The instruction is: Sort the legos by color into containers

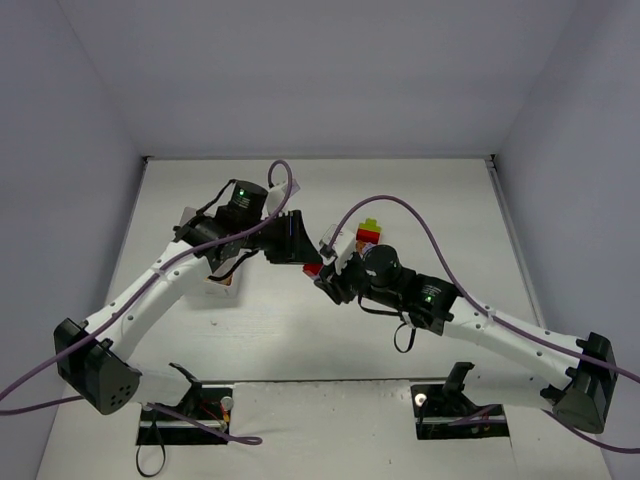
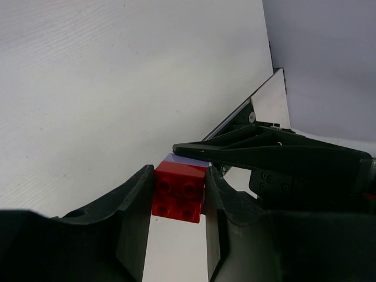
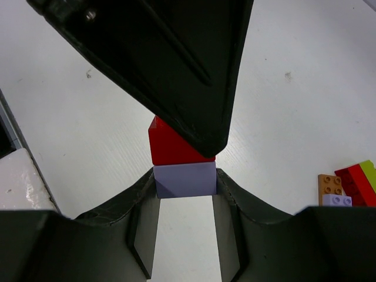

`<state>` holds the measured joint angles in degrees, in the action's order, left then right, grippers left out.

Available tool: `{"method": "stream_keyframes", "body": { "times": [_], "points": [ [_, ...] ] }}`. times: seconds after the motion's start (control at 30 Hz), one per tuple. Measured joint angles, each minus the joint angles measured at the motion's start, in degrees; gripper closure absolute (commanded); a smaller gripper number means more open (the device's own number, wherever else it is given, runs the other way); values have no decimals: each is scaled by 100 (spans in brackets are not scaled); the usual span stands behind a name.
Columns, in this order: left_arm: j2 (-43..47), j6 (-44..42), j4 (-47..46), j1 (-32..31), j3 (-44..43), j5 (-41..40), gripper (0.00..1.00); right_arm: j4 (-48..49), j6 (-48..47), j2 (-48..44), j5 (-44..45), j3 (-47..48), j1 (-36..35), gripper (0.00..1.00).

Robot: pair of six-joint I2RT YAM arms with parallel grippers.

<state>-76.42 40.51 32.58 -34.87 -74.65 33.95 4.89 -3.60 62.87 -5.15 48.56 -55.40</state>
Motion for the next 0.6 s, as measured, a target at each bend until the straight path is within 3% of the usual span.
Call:
{"method": "stream_keyframes", "body": {
  "times": [0.27,0.6],
  "points": [
    [-42,-184,343,295,-225,284,100,195,-17,-76,33,-87,-31,100],
    [-26,-861,1246,1386,-680,63,100,-81,-31,-358,345,-476,-17,100]
  ]
}}
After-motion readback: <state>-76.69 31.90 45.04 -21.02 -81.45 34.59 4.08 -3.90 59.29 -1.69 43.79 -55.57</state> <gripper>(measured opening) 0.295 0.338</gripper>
